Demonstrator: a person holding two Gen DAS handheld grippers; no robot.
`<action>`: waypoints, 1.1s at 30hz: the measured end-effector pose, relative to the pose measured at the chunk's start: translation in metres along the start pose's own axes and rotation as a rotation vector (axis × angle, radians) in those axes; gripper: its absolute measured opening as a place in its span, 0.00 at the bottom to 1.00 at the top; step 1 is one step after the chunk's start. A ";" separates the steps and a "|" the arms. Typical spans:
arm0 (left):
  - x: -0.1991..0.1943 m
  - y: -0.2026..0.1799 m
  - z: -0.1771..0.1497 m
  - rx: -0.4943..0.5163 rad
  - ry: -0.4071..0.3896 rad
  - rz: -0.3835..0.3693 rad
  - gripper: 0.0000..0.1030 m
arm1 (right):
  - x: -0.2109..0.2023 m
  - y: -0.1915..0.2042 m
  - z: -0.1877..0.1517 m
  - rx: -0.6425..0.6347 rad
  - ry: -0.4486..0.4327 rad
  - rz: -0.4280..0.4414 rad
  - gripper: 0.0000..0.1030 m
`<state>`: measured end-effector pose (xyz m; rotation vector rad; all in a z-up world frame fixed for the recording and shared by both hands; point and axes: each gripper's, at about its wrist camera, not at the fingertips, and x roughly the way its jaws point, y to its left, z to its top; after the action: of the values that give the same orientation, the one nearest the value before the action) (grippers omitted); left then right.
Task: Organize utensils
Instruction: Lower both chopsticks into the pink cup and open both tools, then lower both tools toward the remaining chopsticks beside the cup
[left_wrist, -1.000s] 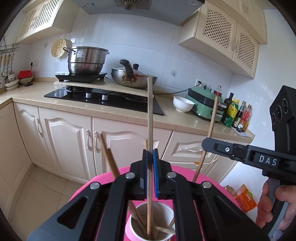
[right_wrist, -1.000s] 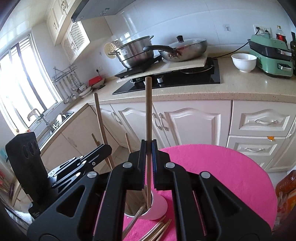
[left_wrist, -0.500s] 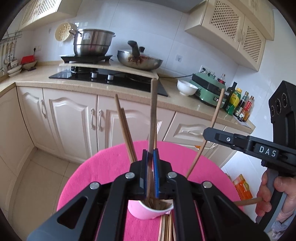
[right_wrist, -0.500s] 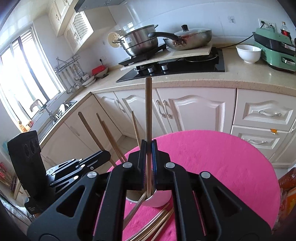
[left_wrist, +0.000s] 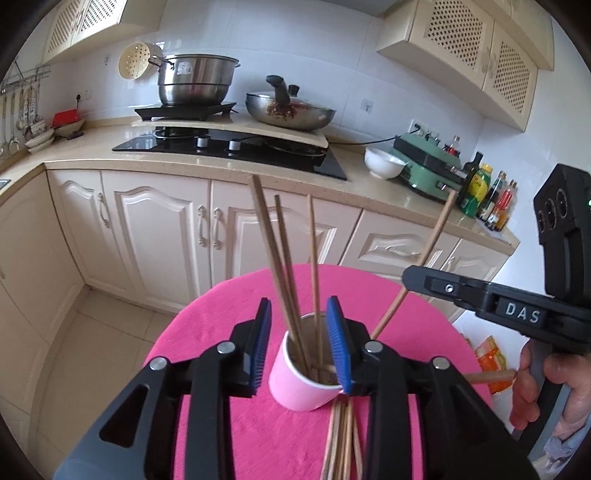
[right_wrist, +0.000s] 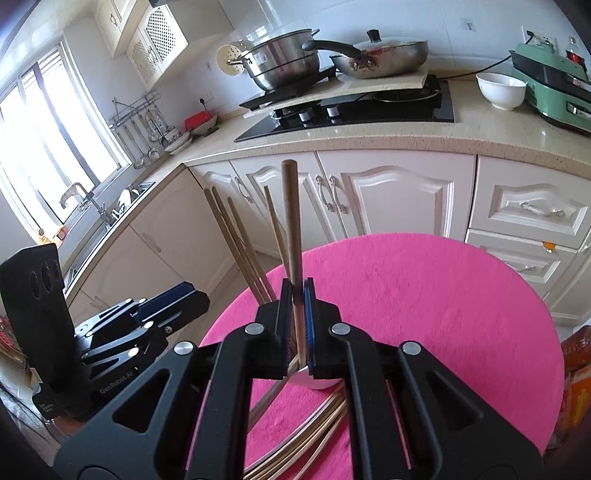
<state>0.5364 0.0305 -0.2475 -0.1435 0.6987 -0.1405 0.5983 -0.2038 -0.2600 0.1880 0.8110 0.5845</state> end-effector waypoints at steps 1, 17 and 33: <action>0.000 0.001 -0.001 0.003 0.009 0.007 0.30 | -0.001 0.001 -0.001 0.002 0.000 -0.002 0.07; -0.022 0.002 -0.004 0.014 0.020 0.039 0.39 | -0.016 0.007 -0.009 0.039 -0.012 -0.012 0.08; -0.001 0.024 -0.058 -0.047 0.280 0.023 0.40 | -0.071 -0.039 -0.044 0.190 -0.042 -0.119 0.08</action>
<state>0.5000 0.0495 -0.2952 -0.1620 0.9827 -0.1232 0.5440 -0.2782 -0.2601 0.3225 0.8312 0.3898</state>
